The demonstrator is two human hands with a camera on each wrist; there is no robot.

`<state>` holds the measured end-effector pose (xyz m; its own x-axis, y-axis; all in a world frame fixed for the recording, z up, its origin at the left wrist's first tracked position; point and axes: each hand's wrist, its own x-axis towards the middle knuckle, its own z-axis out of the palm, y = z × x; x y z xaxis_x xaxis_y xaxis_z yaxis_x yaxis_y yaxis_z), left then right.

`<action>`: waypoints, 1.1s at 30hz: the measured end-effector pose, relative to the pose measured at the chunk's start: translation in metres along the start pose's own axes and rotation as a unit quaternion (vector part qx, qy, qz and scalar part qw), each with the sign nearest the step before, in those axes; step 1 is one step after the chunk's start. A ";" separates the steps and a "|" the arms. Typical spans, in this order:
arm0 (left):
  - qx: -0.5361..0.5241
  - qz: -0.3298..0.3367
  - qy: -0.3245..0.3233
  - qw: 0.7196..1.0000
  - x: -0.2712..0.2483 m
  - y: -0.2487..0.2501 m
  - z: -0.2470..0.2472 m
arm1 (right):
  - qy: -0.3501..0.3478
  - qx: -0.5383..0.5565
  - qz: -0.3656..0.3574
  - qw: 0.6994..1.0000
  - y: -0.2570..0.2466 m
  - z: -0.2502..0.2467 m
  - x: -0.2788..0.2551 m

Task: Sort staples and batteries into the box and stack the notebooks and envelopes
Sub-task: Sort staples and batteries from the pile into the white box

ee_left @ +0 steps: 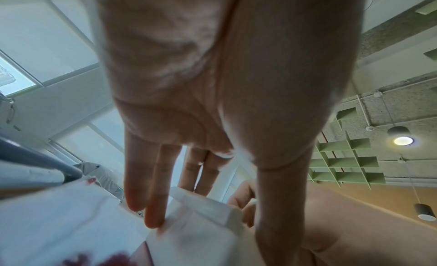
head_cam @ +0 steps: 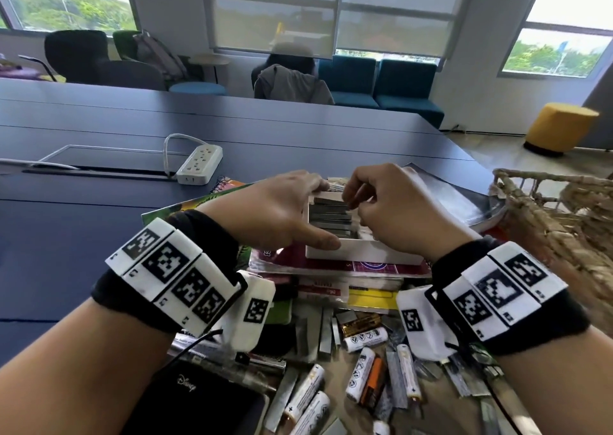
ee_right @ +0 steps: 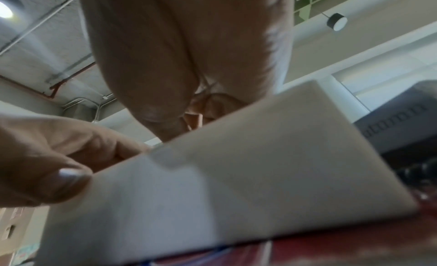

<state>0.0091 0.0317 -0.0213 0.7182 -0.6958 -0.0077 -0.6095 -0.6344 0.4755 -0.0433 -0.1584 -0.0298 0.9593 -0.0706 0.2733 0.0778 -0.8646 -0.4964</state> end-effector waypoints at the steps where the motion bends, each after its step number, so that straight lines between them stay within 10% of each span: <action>1: -0.002 0.000 0.000 1.000 0.000 -0.001 0.000 | -0.011 0.008 -0.003 1.000 -0.001 0.001 -0.001; 17: 0.019 0.007 -0.014 1.000 -0.002 0.003 -0.001 | 0.052 0.041 -0.008 0.998 0.013 -0.040 -0.029; 27: 0.065 0.014 0.004 0.998 -0.005 0.014 0.004 | -0.251 -0.025 0.001 0.968 0.013 -0.055 -0.064; 33: 0.034 0.098 0.091 0.991 -0.014 0.044 0.014 | -0.278 -0.093 0.036 0.955 0.020 -0.048 -0.070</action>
<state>-0.0327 0.0088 -0.0121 0.6293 -0.7393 0.2397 -0.7593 -0.5191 0.3925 -0.1221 -0.1944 -0.0187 0.9601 0.0966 -0.2625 0.0054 -0.9447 -0.3278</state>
